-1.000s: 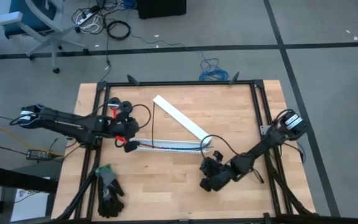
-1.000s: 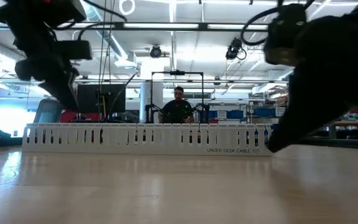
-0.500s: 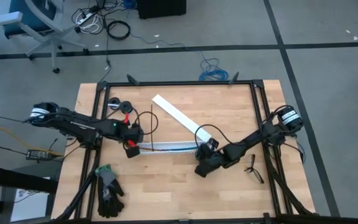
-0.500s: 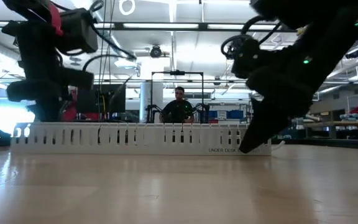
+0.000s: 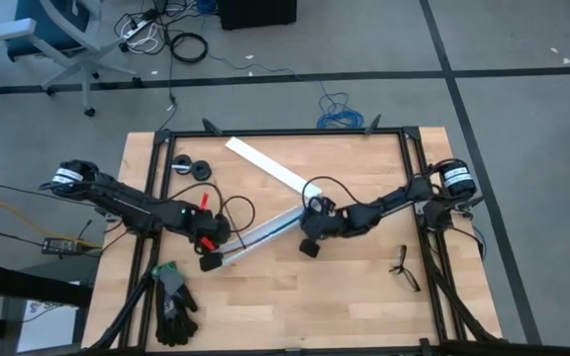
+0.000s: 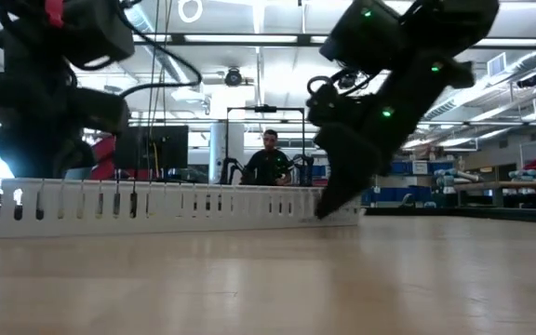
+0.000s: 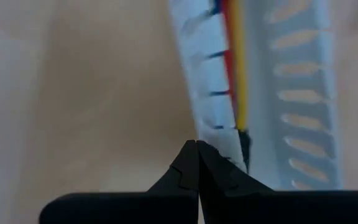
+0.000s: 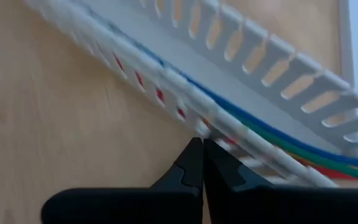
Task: Ziptie cables
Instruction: Adjust the white cable duct
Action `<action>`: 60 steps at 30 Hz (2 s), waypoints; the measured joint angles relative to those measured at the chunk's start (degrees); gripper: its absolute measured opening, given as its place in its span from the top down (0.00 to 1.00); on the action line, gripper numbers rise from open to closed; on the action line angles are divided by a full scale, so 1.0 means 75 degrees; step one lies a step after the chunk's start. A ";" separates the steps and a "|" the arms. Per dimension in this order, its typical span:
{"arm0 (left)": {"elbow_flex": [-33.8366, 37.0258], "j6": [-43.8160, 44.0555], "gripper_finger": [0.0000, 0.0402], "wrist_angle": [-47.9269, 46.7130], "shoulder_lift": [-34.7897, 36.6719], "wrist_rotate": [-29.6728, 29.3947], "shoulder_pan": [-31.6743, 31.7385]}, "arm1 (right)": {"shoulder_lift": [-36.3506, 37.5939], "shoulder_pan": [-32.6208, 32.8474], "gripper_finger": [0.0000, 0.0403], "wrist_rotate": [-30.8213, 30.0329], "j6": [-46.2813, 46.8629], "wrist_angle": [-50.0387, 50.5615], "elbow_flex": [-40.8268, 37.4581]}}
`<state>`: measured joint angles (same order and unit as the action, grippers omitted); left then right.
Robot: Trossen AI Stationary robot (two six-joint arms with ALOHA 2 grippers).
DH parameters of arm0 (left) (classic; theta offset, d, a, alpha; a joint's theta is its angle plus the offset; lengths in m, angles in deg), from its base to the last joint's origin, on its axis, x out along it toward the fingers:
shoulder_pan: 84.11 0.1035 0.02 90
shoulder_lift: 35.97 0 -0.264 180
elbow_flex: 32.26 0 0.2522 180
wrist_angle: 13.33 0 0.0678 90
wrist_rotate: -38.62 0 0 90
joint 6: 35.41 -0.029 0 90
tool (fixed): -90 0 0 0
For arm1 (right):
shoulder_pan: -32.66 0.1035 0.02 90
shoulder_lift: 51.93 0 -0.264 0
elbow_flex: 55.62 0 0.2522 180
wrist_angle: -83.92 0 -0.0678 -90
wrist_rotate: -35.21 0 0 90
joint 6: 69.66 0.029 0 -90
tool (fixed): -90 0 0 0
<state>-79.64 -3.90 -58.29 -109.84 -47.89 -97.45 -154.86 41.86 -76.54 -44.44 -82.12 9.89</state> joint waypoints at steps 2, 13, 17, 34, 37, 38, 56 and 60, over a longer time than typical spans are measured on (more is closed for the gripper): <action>0.0000 0.0026 1.00 0.0491 0.0000 0.0067 -0.0157 | 0.0000 -0.0227 1.00 0.0288 -0.0319 -0.0451 -0.0003; -0.0012 0.0016 1.00 0.2474 -0.0226 -0.0108 -0.0339 | -0.0006 -0.1042 1.00 0.0946 -0.1123 -0.1646 -0.0003; -0.0012 -0.0172 1.00 0.3480 -0.0649 -0.0166 -0.0327 | -0.0006 -0.1122 1.00 0.0973 -0.1253 -0.2053 -0.0003; -0.1635 -0.1670 1.00 0.0768 -0.0717 -0.1948 -0.0315 | 0.0362 0.0041 1.00 -0.2640 -0.0547 -0.0369 0.0006; -0.1650 -0.1248 1.00 -0.0098 -0.0716 -0.1957 -0.0321 | 0.0537 0.0061 1.00 -0.2332 0.0558 0.0579 0.0006; -0.1635 -0.1136 1.00 -0.0160 -0.0720 -0.1937 -0.0325 | 0.0559 0.0061 1.00 -0.2268 0.0817 0.0707 0.0006; -0.1601 -0.0162 1.00 0.2547 -0.2309 -0.0345 -0.0350 | -0.0131 -0.1256 1.00 0.0857 -0.0454 -0.1205 0.0000; -0.1642 0.0053 1.00 0.3925 -0.2834 -0.0277 -0.0394 | -0.0133 -0.1440 1.00 0.1501 -0.0704 -0.1339 0.0012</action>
<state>-91.96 -3.51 -28.85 -131.10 -49.96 -100.40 -155.86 31.06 -65.29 -49.72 -92.16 9.98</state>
